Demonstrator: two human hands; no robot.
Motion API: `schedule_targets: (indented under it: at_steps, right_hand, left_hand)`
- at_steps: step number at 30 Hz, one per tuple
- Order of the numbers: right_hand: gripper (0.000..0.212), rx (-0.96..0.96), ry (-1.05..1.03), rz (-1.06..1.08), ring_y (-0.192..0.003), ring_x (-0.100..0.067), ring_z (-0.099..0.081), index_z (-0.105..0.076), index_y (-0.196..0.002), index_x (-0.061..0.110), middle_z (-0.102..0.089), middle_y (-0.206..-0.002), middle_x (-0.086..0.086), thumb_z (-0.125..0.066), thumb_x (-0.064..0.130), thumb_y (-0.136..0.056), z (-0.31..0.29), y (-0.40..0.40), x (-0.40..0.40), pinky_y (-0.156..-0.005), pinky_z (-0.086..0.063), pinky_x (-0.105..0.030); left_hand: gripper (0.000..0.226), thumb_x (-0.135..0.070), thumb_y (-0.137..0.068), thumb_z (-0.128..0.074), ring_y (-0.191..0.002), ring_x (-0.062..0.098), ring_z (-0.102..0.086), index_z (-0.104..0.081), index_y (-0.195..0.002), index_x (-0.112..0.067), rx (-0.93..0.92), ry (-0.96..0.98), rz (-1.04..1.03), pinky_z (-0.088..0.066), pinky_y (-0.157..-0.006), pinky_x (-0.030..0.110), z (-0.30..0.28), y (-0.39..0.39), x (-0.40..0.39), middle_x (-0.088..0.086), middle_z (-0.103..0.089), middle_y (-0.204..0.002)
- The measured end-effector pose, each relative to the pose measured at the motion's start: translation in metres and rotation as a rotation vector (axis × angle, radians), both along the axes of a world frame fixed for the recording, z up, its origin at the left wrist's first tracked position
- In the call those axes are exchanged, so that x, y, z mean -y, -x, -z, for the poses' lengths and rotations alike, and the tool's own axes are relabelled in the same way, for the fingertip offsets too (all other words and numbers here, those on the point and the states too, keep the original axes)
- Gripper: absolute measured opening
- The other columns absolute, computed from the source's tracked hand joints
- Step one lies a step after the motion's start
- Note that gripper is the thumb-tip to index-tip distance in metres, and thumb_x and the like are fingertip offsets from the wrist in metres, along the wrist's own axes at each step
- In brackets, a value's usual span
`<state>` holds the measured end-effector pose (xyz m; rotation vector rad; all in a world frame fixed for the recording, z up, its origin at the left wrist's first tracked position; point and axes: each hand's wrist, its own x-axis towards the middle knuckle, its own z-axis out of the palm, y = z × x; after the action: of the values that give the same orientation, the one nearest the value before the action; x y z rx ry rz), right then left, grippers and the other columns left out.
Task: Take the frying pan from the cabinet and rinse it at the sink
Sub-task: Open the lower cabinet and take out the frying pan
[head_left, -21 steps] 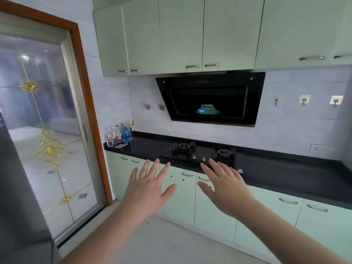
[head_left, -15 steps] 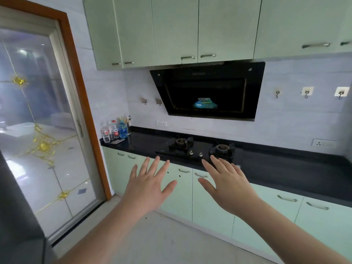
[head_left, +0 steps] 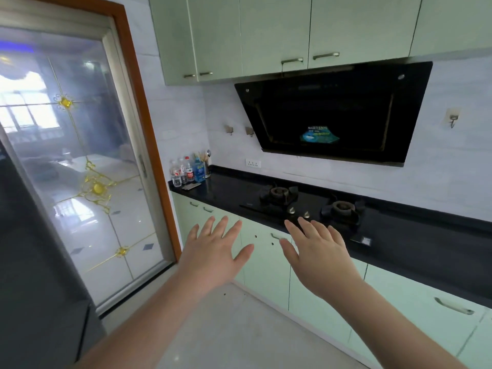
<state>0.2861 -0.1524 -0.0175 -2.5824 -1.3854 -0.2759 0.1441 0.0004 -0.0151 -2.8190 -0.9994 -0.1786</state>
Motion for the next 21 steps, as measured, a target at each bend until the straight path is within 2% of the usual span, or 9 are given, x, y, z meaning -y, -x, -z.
schedule_targets:
  at_steps: [4,7,9,15,21]
  right_hand:
    - [0.069,-0.005,-0.012,-0.037,-0.146,-0.020,-0.018,-0.018,-0.152,0.032,-0.022,-0.159,0.002,0.003,0.059,-0.091,0.005,0.006,-0.036,-0.119,-0.011,-0.041]
    - [0.058,-0.041,0.000,-0.065,-0.146,-0.022,-0.019,-0.017,-0.152,0.030,-0.020,-0.160,0.000,-0.013,0.052,-0.099,0.009,0.008,-0.069,-0.117,-0.019,-0.040]
    - [0.057,-0.034,0.007,-0.076,-0.145,-0.022,-0.020,-0.016,-0.152,0.030,-0.020,-0.160,0.000,-0.015,0.051,-0.100,0.010,0.012,-0.096,-0.116,-0.021,-0.039]
    - [0.058,0.008,0.057,-0.121,-0.147,-0.020,-0.017,-0.016,-0.153,0.029,-0.019,-0.160,0.000,-0.014,0.053,-0.099,0.015,0.029,-0.190,-0.117,-0.017,-0.040]
    - [0.059,0.013,0.085,-0.143,-0.147,-0.019,-0.015,-0.017,-0.153,0.030,-0.019,-0.160,0.001,-0.014,0.054,-0.098,0.023,0.039,-0.269,-0.118,-0.015,-0.040]
  left_hand:
    - [0.072,-0.070,-0.089,-0.006,-0.150,0.020,0.002,0.002,-0.153,-0.039,0.028,-0.004,-0.004,-0.003,-0.119,0.045,0.005,0.006,-0.027,-0.006,0.001,-0.163]
    - [0.075,-0.070,-0.085,0.000,-0.150,0.020,0.001,0.001,-0.153,-0.039,0.026,0.012,-0.032,-0.005,-0.119,0.045,0.012,0.012,-0.056,-0.007,0.000,-0.163]
    - [0.077,-0.071,-0.083,0.003,-0.150,0.020,0.001,0.001,-0.153,-0.039,0.028,0.012,-0.044,-0.006,-0.120,0.045,0.015,0.015,-0.081,-0.006,0.000,-0.163]
    - [0.069,-0.067,-0.092,-0.010,-0.150,0.021,0.000,0.000,-0.154,-0.037,0.068,0.006,-0.071,-0.007,-0.121,0.046,0.022,0.036,-0.171,-0.004,-0.002,-0.163]
    - [0.067,-0.063,-0.095,-0.016,-0.149,0.021,-0.010,0.005,-0.153,-0.035,0.135,0.075,-0.065,-0.018,-0.119,0.043,0.033,0.046,-0.245,-0.003,-0.009,-0.163]
